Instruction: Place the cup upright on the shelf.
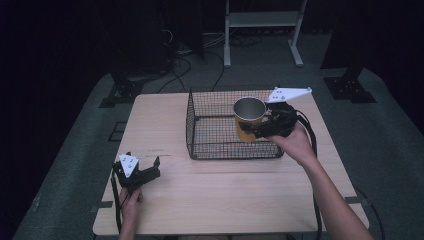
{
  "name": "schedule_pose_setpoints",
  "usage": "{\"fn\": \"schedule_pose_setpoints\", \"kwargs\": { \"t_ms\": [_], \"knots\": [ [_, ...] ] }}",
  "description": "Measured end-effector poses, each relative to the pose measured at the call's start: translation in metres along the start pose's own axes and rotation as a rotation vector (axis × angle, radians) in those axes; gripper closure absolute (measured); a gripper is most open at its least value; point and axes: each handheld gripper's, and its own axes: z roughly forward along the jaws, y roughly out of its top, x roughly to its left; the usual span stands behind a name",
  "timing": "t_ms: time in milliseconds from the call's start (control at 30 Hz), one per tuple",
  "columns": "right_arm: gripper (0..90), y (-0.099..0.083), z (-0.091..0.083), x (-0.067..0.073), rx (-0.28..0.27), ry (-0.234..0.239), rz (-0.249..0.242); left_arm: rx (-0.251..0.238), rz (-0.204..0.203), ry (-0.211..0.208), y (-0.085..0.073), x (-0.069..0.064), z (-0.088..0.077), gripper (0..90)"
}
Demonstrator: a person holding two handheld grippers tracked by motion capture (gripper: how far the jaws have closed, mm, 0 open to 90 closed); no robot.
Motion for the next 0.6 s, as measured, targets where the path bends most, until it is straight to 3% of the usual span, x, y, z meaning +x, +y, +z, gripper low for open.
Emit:
{"fn": "schedule_pose_setpoints", "kwargs": {
  "t_ms": [600],
  "knots": [
    [12.9,0.007,0.054,-0.036,0.048,-0.018,0.055,-0.003,0.005,-0.001,0.0,0.0,0.0,0.0]
  ]
}}
